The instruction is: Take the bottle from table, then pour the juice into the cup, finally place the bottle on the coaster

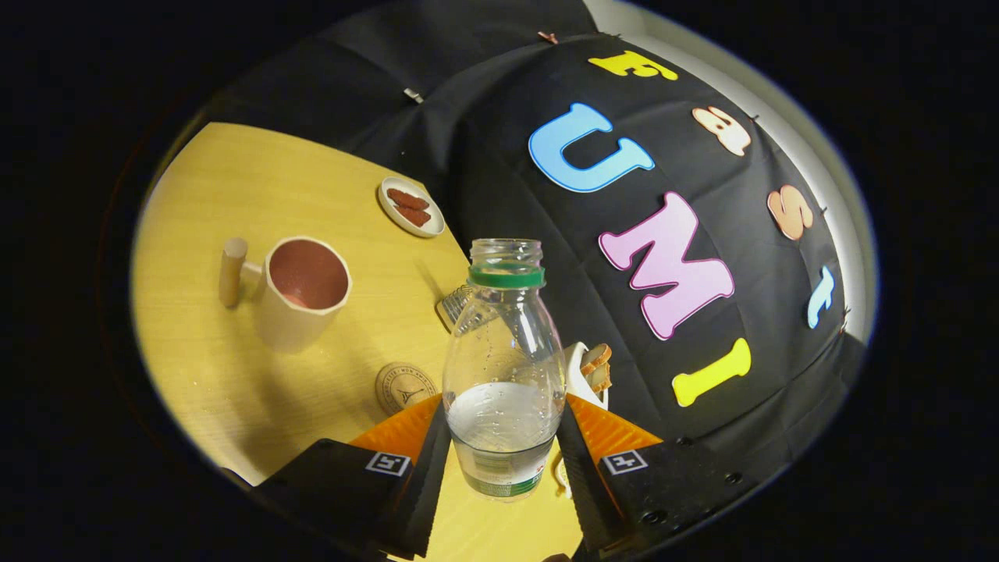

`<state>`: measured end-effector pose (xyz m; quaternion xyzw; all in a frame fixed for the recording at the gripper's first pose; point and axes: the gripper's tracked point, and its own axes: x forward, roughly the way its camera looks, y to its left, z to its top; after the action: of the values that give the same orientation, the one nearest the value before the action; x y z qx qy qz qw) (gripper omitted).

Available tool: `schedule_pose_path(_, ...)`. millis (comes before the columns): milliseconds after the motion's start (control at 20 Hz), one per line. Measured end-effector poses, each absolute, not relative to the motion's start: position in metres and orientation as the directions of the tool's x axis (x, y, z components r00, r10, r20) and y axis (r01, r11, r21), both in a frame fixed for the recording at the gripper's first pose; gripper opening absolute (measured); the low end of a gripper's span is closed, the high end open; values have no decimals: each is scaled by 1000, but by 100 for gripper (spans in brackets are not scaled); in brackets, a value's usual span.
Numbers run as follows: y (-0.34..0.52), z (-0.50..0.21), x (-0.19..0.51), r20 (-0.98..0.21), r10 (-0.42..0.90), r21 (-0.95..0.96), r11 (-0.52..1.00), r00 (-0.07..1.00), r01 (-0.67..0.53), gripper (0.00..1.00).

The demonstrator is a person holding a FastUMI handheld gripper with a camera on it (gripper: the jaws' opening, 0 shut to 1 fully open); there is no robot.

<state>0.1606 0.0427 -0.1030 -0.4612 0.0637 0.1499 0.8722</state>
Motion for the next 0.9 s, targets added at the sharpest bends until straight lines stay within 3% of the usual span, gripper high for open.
schedule_pose_path(900, 77, -135, 170, -301, 196, -921, 192, 933, -338, 74)
